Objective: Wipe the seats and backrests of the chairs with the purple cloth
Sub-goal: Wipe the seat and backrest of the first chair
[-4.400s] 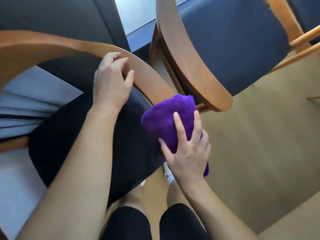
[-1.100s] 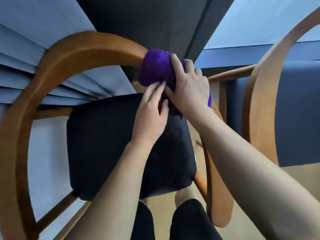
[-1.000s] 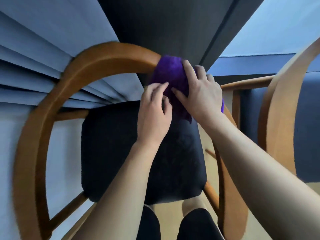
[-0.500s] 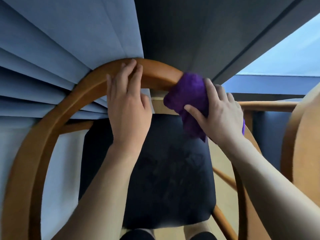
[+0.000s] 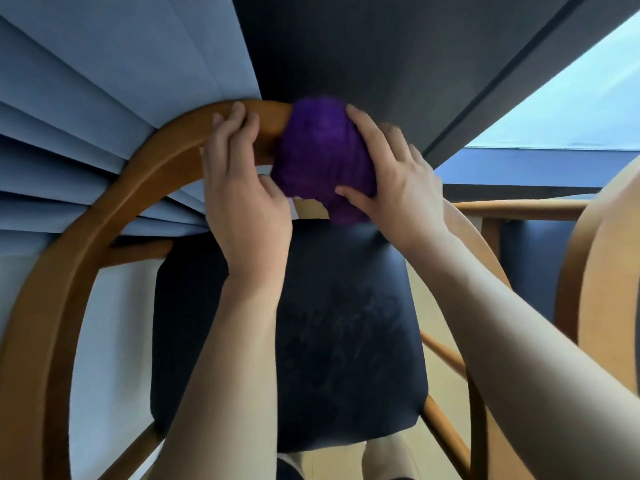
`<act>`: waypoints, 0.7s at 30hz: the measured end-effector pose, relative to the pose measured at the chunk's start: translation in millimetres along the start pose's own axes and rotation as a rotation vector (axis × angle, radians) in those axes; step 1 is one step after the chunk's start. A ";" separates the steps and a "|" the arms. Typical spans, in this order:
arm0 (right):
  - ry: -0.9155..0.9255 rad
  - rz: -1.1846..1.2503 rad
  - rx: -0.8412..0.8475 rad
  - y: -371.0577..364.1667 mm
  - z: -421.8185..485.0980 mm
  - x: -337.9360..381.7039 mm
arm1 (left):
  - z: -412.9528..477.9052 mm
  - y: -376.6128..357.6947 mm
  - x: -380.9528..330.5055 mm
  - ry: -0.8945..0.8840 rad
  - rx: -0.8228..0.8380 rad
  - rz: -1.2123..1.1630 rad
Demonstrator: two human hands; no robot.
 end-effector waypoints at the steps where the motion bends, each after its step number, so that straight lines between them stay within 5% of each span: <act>1: -0.022 -0.034 0.018 3.2 -11.7 -9.6 | -0.7 1.1 0.7 -0.009 0.007 0.010; 8: -0.212 -0.126 0.075 12.1 -49.3 -28.6 | 4.0 6.4 3.6 -0.039 0.067 0.059; 21: -0.284 -0.120 0.063 17.4 -64.0 -29.4 | -11.9 5.2 2.4 -0.120 0.153 0.115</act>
Point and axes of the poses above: each hand's wrist, its own z-axis towards the middle knuckle, its own y-axis out of the back of the hand, x = y × z, the point moved 1 cm from there along z, towards the middle knuckle, and after that the axes turned 2 degrees about y, right-handed, at the moved point
